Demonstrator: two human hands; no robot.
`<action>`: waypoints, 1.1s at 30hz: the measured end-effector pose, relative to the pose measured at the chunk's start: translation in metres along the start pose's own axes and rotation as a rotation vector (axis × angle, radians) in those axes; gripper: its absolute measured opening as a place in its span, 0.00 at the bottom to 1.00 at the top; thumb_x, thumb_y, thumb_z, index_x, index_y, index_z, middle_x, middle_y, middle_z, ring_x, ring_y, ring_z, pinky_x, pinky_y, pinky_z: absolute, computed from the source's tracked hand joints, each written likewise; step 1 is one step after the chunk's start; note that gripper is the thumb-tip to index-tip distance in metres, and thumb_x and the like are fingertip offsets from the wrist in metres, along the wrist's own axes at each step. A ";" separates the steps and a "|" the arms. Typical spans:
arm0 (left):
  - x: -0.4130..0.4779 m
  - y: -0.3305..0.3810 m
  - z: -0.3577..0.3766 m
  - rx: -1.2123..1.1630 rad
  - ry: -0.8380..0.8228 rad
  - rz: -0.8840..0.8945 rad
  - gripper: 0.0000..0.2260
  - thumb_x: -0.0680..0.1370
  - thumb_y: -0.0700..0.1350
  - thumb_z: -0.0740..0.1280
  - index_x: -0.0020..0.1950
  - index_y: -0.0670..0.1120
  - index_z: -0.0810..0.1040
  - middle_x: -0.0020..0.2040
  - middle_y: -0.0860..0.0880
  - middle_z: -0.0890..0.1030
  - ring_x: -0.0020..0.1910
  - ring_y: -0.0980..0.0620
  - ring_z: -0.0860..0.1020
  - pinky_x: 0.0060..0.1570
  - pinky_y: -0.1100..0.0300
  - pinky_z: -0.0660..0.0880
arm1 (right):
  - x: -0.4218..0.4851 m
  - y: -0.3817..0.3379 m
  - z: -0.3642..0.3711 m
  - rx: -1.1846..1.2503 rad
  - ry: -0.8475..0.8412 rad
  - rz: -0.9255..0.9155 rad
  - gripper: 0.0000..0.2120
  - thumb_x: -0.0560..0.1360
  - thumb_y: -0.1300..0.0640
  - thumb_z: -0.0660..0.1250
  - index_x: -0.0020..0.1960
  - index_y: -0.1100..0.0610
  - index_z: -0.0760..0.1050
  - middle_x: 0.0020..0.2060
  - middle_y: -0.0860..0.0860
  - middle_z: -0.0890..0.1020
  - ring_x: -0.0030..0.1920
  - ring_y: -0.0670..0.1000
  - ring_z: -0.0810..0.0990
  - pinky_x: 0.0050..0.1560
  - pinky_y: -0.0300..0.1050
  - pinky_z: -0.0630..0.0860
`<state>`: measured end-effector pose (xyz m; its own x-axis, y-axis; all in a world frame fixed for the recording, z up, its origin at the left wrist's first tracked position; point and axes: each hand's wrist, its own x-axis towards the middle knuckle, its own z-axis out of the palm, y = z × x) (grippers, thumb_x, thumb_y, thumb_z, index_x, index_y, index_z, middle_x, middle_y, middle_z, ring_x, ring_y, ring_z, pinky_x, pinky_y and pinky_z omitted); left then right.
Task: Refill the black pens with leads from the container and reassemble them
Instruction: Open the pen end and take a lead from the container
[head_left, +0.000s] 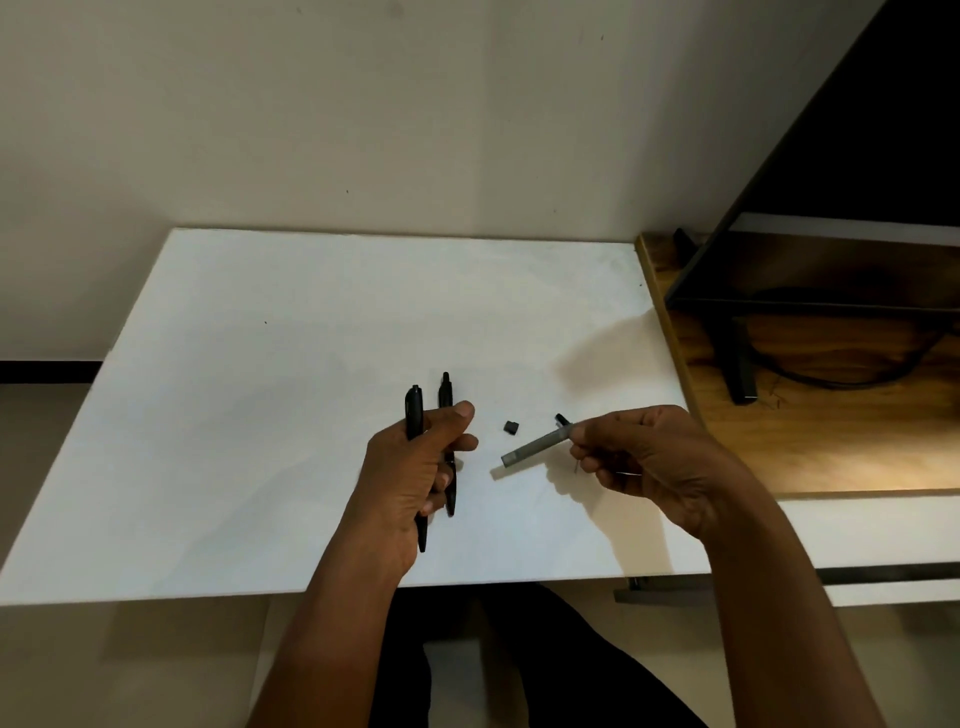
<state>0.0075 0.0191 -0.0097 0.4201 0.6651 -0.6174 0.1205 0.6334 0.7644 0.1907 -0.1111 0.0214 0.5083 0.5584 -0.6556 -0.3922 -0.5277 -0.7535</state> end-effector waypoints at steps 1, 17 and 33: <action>0.000 0.000 0.000 0.002 -0.002 -0.002 0.09 0.73 0.49 0.75 0.47 0.44 0.83 0.33 0.52 0.85 0.19 0.59 0.67 0.16 0.69 0.60 | 0.001 0.001 0.000 -0.018 -0.011 0.027 0.03 0.71 0.64 0.75 0.40 0.64 0.86 0.35 0.59 0.86 0.30 0.49 0.83 0.33 0.40 0.81; 0.000 -0.004 0.005 0.083 -0.014 0.014 0.05 0.75 0.48 0.73 0.44 0.48 0.84 0.34 0.52 0.85 0.23 0.56 0.66 0.17 0.67 0.61 | 0.011 0.012 0.012 -0.141 0.130 -0.006 0.01 0.71 0.67 0.76 0.41 0.65 0.85 0.37 0.61 0.87 0.29 0.50 0.84 0.32 0.38 0.80; -0.002 -0.010 0.012 0.590 -0.049 0.530 0.10 0.83 0.52 0.60 0.52 0.59 0.82 0.37 0.58 0.85 0.36 0.60 0.81 0.42 0.55 0.81 | 0.008 0.003 0.051 0.263 0.189 -0.573 0.06 0.74 0.61 0.74 0.50 0.58 0.84 0.41 0.54 0.88 0.43 0.54 0.88 0.42 0.42 0.83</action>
<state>0.0164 0.0066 -0.0141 0.5921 0.7926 -0.1453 0.3447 -0.0862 0.9347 0.1547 -0.0756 0.0116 0.8087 0.5700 -0.1450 -0.1817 0.0078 -0.9833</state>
